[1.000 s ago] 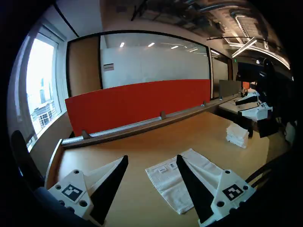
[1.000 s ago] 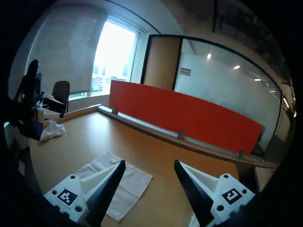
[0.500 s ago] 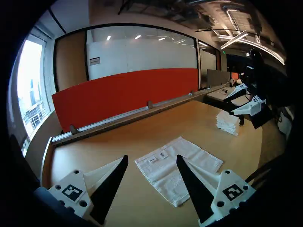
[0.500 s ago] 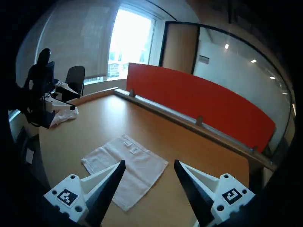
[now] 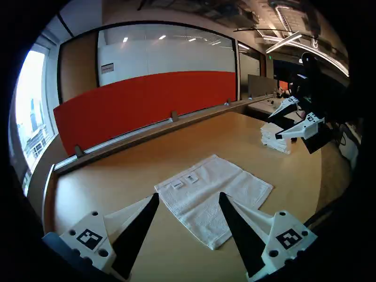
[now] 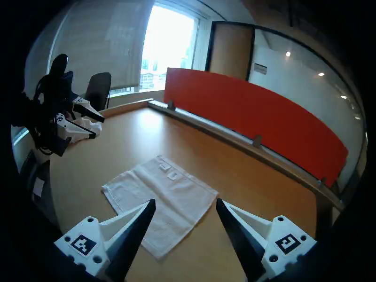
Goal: Fold towel
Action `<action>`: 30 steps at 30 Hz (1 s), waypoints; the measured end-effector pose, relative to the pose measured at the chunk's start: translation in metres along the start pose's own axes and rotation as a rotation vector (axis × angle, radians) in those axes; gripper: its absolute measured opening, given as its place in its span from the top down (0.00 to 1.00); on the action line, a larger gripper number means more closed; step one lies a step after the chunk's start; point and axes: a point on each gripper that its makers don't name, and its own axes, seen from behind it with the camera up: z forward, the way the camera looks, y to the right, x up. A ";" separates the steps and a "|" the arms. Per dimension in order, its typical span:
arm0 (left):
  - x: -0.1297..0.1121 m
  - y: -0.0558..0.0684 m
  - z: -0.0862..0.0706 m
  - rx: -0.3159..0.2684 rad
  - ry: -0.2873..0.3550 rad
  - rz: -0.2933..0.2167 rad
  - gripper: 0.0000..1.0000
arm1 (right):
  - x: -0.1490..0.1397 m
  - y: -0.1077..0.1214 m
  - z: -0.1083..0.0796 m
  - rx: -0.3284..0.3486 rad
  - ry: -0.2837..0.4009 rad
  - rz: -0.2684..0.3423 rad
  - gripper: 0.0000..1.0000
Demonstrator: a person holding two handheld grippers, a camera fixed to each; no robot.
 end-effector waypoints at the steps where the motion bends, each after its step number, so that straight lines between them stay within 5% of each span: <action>1: -0.005 0.002 0.002 -0.004 -0.006 0.000 0.06 | -0.004 -0.002 0.002 0.004 -0.003 0.001 0.00; 30: -0.113 0.041 0.047 -0.093 -0.187 0.018 0.06 | -0.111 -0.047 0.057 0.102 -0.158 -0.025 0.00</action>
